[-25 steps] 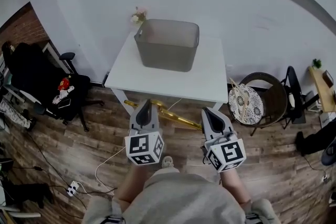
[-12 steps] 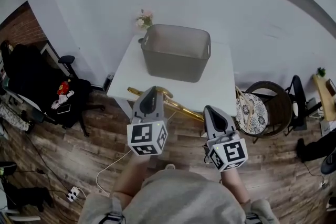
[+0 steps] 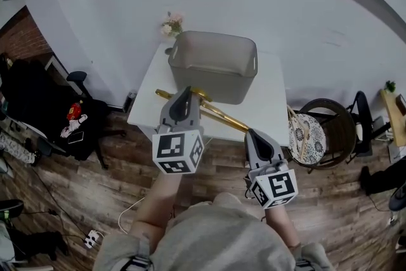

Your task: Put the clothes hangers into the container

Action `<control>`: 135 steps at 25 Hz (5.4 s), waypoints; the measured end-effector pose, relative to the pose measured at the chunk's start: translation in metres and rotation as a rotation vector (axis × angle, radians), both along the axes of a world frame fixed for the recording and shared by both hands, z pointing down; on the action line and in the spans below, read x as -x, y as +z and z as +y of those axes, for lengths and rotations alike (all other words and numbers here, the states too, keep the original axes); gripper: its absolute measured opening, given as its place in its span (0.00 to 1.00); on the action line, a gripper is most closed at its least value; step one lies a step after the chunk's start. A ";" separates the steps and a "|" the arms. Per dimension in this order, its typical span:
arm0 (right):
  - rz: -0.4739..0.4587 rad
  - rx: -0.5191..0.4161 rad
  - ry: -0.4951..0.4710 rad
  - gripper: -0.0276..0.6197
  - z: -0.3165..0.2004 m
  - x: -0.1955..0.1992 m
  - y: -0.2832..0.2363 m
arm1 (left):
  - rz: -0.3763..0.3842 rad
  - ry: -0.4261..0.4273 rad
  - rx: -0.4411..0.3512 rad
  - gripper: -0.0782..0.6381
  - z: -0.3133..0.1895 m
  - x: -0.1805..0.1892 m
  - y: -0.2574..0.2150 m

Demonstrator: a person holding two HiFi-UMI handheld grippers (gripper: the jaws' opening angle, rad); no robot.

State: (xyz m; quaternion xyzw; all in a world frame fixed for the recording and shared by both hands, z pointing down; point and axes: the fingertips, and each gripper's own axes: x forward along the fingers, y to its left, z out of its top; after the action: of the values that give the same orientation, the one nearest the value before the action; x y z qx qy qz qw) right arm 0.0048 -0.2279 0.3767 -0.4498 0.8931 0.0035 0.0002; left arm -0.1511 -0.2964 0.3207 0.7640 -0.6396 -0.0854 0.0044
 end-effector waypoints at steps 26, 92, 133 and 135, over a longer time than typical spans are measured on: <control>-0.021 0.002 -0.076 0.04 -0.170 0.003 -0.001 | 0.026 -0.040 -0.029 0.14 -0.178 -0.010 -0.023; 0.001 0.077 -0.090 0.04 -0.154 0.012 0.026 | -0.014 -0.126 0.309 0.16 -0.153 0.029 0.125; 0.026 0.060 -0.097 0.04 0.031 0.005 0.046 | 0.009 -0.061 0.297 0.13 0.094 0.006 0.137; 0.024 0.065 -0.095 0.04 0.031 0.004 0.049 | 0.006 -0.057 0.299 0.13 0.097 0.005 0.138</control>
State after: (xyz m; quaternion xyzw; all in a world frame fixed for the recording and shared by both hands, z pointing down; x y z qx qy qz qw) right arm 0.0012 -0.1965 0.4261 -0.4067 0.9130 -0.0203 -0.0249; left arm -0.1563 -0.1993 0.4583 0.7360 -0.6666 0.0085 0.1178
